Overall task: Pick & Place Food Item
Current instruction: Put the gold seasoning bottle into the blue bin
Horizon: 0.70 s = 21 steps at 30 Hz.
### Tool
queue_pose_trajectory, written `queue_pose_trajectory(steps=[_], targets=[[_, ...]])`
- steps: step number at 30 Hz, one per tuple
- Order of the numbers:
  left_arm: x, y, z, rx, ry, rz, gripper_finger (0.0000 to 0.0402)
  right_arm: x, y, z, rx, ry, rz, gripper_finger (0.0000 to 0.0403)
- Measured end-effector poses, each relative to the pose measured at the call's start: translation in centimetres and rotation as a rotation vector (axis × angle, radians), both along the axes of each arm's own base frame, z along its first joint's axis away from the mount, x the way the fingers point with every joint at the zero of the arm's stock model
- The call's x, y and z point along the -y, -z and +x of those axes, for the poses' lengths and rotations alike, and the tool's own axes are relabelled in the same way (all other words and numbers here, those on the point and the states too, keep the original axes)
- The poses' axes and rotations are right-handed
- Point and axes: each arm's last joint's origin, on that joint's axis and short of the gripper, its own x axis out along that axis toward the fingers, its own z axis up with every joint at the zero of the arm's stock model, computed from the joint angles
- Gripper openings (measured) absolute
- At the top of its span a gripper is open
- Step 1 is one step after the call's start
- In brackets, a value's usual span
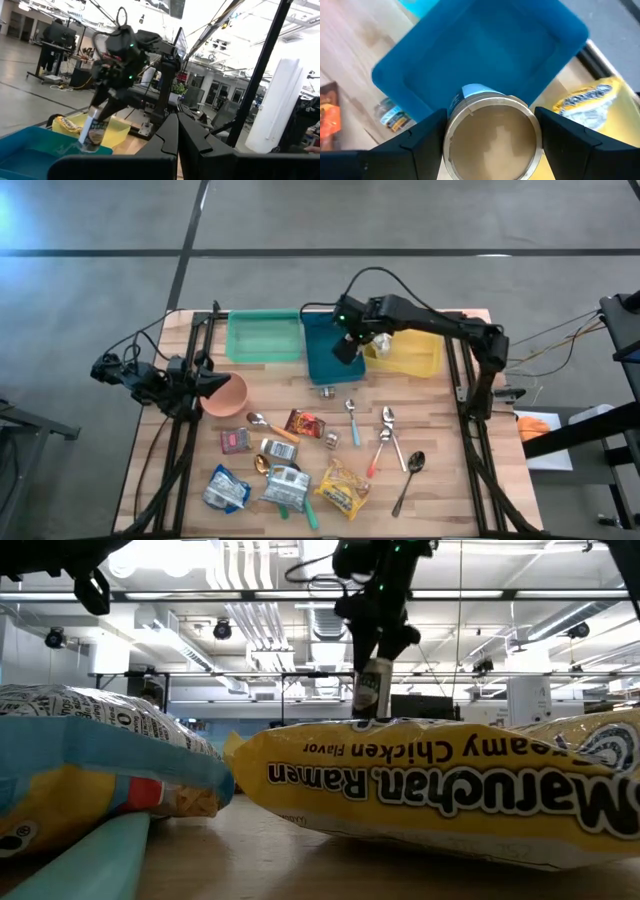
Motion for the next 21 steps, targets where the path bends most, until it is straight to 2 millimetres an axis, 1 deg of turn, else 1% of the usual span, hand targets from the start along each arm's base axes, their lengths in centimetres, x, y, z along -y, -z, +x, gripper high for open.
queue_pose_trajectory(steps=[6, 10, 16, 21], targets=[[0.1, 0.0, 0.2, -0.02, 0.001, 0.007, 0.0002, 0.8, 2.8, 1.1, -0.082, -0.042, 0.038, 0.027], [0.2, -0.2, 0.4, -0.031, 0.0, 0.016, 0.0002, 1.1, 4.3, 1.6, -0.14, -0.061, 0.057, 0.027], [0.5, -0.4, 1.1, -0.076, -0.004, 0.053, 0.0002, 1.4, 5.9, 2.5, -0.181, -0.088, 0.065, 0.027], [0.8, -0.6, 1.7, -0.113, -0.006, 0.074, 0.0002, 1.6, 6.6, 2.9, -0.192, -0.101, 0.059, 0.027]])
